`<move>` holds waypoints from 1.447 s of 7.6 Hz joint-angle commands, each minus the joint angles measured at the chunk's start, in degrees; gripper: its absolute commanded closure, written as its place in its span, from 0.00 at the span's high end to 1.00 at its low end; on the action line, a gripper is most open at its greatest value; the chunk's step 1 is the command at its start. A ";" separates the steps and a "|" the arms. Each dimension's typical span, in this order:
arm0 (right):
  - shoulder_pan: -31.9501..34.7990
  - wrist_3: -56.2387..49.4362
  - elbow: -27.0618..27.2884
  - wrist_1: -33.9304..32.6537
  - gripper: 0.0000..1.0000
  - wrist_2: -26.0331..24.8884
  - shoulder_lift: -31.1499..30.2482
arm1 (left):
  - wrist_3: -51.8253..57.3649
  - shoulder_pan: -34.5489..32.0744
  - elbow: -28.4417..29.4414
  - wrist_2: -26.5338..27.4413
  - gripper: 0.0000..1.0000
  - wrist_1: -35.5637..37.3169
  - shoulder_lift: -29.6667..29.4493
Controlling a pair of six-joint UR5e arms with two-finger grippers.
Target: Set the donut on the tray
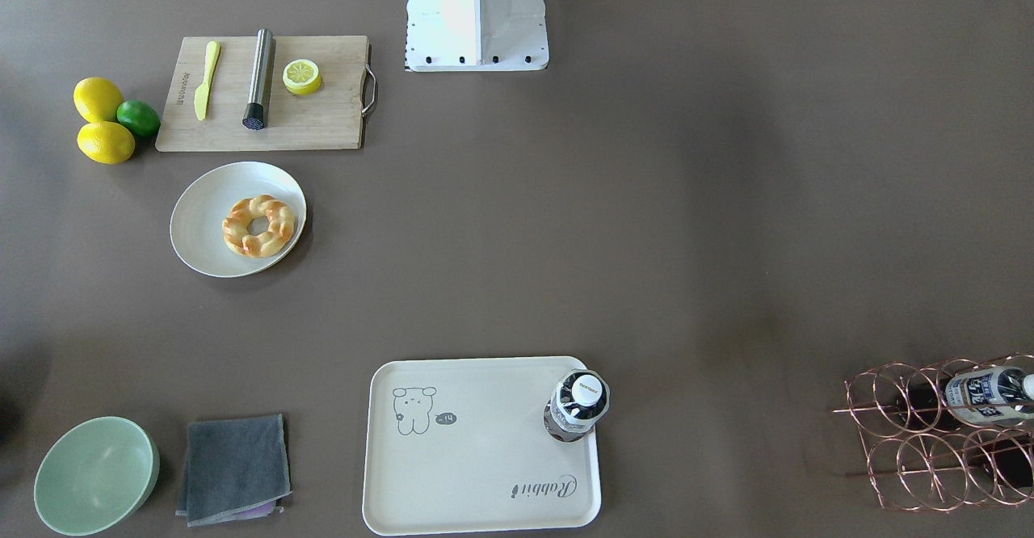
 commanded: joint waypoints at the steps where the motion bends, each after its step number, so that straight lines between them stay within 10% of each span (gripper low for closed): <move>1: -0.20 0.23 -0.06 0.00 1.00 -0.01 0.07 | 0.00 0.02 0.00 0.01 0.98 0.00 0.00; 4: -8.34 14.59 6.25 2.70 1.00 -0.10 -0.10 | 0.00 0.02 -0.17 -0.07 0.98 0.00 0.44; 8: -21.44 46.60 5.22 35.62 1.00 -4.99 -5.09 | 0.00 0.02 -0.18 0.01 0.98 -0.09 0.79; 11: -28.22 46.82 5.30 37.53 1.00 -5.19 -4.94 | 0.09 0.02 0.00 0.10 0.98 -0.09 0.88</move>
